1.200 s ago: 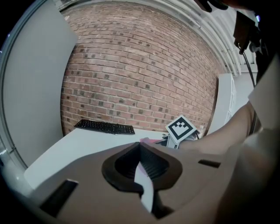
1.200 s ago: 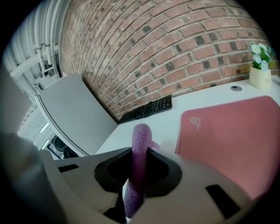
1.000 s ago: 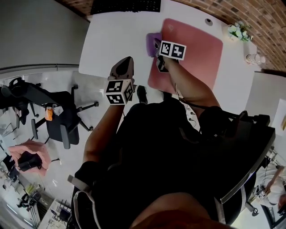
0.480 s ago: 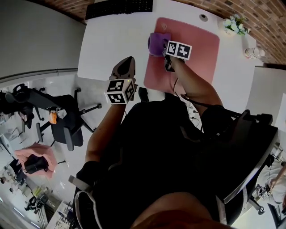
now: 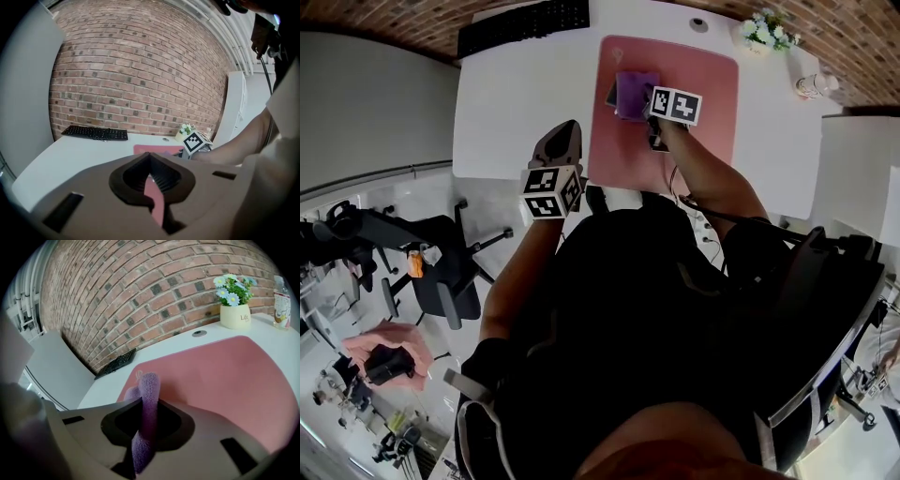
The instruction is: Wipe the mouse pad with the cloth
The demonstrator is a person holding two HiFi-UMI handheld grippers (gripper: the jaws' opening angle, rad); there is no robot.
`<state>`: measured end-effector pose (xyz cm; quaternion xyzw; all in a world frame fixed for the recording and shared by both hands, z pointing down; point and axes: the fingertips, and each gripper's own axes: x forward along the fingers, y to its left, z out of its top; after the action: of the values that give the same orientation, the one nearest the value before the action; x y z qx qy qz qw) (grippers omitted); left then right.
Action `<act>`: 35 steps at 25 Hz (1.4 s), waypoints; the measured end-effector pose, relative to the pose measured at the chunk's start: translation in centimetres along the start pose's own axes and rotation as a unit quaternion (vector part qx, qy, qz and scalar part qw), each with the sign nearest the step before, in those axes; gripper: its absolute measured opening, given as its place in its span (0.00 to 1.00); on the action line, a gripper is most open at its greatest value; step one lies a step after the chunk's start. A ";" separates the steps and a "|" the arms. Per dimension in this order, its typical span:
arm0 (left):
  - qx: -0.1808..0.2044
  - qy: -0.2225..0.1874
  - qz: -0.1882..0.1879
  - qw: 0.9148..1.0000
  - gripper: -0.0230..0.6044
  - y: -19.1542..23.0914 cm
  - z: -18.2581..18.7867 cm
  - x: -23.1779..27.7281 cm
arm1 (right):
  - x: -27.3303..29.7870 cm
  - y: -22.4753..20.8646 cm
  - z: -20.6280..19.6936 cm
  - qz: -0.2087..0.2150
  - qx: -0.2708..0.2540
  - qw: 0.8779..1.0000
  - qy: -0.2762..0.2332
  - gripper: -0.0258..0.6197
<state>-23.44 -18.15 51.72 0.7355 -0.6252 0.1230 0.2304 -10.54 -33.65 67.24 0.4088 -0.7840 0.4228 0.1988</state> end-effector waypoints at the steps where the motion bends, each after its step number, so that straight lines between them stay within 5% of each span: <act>1: 0.004 0.000 0.002 1.000 0.04 -0.1 0.1 0.1 | -0.3 -0.4 0.0 -0.003 0.001 1.000 -0.001 0.13; 35: 0.064 0.030 -0.074 0.995 0.04 -8.4 0.7 5.0 | -10.6 -17.1 1.3 -0.114 0.045 0.991 -0.051 0.13</act>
<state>-14.42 -21.85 51.88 0.7890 -0.5526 0.1678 0.2098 9.57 -35.00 68.16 0.5252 -0.7213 0.4109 0.1874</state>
